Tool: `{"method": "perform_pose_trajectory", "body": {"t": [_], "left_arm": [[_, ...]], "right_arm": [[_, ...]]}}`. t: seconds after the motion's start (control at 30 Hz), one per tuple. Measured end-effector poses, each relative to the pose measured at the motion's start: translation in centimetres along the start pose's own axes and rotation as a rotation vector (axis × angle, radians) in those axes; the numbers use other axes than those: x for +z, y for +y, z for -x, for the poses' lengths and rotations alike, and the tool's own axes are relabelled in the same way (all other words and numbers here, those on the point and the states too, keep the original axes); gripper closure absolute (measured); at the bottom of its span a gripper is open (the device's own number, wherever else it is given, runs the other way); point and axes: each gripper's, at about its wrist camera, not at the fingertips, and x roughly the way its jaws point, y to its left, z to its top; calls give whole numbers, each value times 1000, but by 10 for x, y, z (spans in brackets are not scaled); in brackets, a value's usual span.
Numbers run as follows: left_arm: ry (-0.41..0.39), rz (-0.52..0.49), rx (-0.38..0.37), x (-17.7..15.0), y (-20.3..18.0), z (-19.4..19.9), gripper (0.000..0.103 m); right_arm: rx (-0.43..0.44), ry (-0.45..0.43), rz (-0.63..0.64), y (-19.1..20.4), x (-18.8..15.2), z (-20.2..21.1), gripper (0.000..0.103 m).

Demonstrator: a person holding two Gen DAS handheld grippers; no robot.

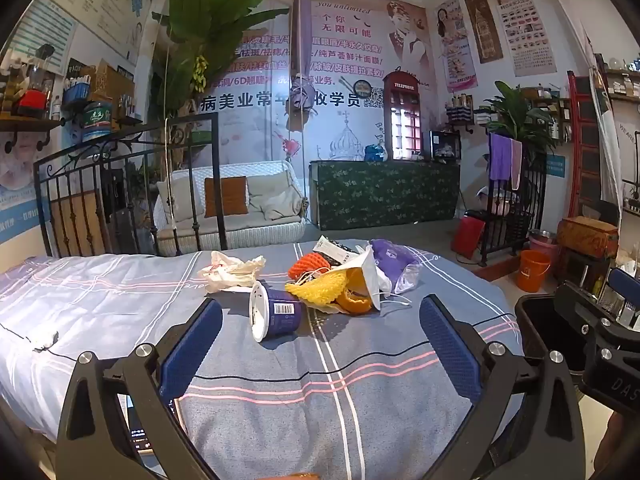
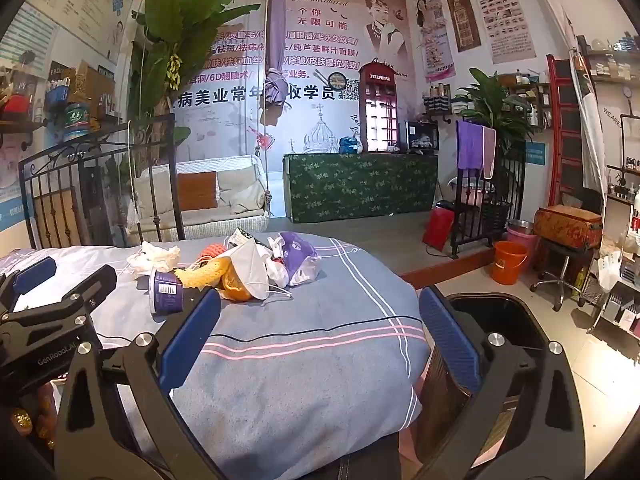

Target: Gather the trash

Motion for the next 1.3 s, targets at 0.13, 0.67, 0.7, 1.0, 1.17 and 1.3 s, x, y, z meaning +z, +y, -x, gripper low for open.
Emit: {"method": "perform_pose_trajectory", "body": {"t": [0.13,0.67,0.7,1.0,1.17,1.3], "left_arm": [[3,1,-2,0,0,0,5],[4,9,-3,0,0,0,5],[4,9,-3,0,0,0,5],[4,12,-4,0,0,0,5],[7,10,-6,-4,0,-2,5],[8,10,-6,-4,0,-2,5]], "right_arm": [[0,-4,-1,0,0,0,5],[2,1,-1,2,0,-2,5],[1,0,-2,2,0,-2,5],[0,6,-4,-1,-1,-2,5],[-1,7,-9,-3,-2,-1,5],[-7,15,-16,0,-3,-3,5]]}}
